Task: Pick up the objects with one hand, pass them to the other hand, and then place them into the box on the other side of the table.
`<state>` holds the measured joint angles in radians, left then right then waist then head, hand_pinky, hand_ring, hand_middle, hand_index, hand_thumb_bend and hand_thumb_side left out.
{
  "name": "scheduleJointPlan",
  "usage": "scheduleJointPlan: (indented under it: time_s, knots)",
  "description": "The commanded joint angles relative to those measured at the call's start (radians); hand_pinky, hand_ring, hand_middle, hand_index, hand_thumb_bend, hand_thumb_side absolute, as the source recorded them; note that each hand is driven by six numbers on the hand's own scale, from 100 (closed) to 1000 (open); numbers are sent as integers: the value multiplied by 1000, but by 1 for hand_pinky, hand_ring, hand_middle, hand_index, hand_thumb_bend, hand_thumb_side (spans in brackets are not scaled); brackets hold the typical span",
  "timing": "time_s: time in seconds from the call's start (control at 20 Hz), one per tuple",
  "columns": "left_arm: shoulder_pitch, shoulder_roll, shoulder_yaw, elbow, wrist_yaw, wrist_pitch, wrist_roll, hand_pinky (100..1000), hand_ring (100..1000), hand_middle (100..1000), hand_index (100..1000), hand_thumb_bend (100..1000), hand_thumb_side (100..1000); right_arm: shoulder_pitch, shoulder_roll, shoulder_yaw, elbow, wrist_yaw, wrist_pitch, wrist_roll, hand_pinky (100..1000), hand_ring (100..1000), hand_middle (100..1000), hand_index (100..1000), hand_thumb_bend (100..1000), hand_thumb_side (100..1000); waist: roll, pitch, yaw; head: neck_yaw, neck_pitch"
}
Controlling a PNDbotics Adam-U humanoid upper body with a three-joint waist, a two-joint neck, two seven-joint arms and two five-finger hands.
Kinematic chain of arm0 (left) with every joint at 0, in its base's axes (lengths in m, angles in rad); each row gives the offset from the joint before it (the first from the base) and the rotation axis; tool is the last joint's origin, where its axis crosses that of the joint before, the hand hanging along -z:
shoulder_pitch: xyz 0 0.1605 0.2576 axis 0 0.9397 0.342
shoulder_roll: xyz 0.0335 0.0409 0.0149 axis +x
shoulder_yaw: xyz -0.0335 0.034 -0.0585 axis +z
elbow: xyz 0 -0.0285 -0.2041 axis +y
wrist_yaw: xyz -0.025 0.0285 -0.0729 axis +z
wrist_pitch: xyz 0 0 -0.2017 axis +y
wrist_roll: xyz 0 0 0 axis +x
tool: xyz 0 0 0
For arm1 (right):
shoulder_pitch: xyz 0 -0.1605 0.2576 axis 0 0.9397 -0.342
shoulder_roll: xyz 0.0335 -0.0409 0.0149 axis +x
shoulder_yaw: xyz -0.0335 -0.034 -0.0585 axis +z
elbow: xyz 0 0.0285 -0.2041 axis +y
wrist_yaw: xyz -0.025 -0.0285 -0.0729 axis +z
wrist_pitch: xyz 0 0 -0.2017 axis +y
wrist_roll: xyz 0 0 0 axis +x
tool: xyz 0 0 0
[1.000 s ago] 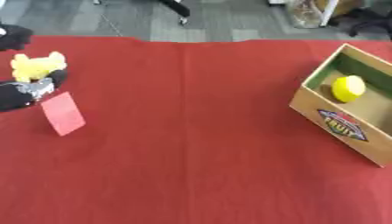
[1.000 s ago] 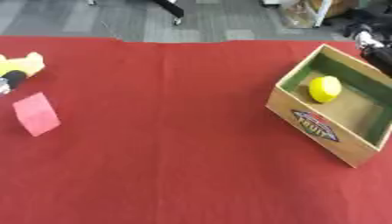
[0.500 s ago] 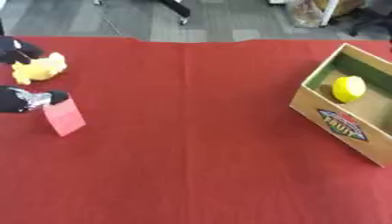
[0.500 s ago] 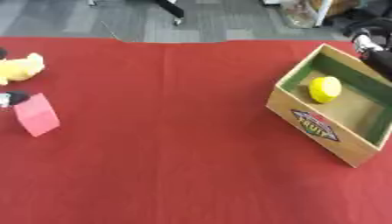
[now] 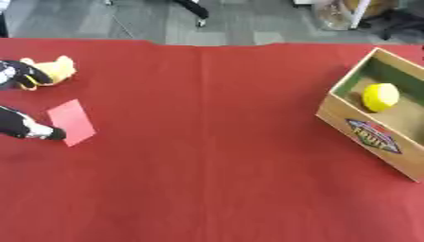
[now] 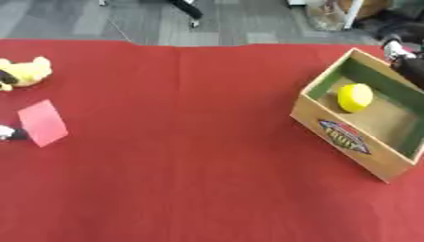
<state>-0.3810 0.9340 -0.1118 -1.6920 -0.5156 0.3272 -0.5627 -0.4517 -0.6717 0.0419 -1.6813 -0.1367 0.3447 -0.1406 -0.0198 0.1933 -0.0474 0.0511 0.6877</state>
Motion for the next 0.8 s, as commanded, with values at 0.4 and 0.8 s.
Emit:
scheduleJointPlan:
  time_s: [0.4,0.8]
  knots:
    - [-62,27,-24,58,-137,16,-108,853,830,793,823,835,304,-6,-13,-3,2,8,-1,6,873,773,887,953,100,552,3,-18,-5,20,-5]
    - [-97,9,-36,99,-103,33,-120,863,825,787,824,832,388,-4,-9,0,11,14,1,8,875,773,887,953,100,556,3,-18,-5,24,-9]
